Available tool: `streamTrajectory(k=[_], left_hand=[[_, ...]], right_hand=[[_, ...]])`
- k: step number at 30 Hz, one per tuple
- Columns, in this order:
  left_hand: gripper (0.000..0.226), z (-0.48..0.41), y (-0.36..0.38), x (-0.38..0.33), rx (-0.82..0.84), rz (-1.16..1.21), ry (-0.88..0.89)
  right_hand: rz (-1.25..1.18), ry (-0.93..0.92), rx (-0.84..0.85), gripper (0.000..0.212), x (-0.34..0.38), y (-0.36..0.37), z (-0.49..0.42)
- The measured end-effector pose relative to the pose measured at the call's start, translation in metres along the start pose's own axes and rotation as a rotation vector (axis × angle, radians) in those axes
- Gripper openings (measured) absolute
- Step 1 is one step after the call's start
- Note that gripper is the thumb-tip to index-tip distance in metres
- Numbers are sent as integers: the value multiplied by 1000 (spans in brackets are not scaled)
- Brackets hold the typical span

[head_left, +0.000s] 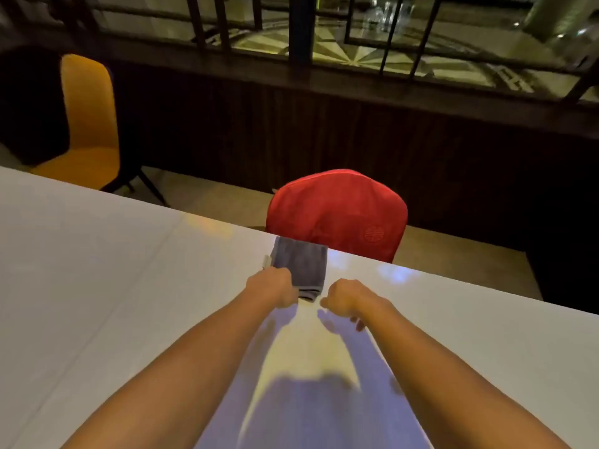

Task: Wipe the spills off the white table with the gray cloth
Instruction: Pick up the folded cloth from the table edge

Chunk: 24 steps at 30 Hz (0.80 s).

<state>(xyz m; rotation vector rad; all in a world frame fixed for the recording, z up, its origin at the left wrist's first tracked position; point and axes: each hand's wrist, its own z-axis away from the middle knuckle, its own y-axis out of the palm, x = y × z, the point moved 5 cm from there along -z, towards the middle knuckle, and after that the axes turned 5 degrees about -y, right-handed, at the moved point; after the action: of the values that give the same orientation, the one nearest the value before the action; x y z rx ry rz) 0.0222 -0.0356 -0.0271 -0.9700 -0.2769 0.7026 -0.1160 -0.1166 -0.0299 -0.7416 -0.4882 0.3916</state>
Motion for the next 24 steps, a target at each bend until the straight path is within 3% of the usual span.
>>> streamTrajectory(k=[5, 10, 16, 24], left_hand=[[30, -34, -2, 11, -236, 175, -29], [39, -54, -1, 21, -416, 428, -141], [50, -73, 19, 33, -317, 641, -340], [39, -73, 29, 33, -139, 1080, -272]], right_hand=[[-23, -19, -164, 35, 7, 8, -39], [-352, 15, -403, 40, 7, 15, -65], [-668, 129, -443, 33, 1, 25, -86], [-1299, 139, -259, 8, 4, 27, -68]])
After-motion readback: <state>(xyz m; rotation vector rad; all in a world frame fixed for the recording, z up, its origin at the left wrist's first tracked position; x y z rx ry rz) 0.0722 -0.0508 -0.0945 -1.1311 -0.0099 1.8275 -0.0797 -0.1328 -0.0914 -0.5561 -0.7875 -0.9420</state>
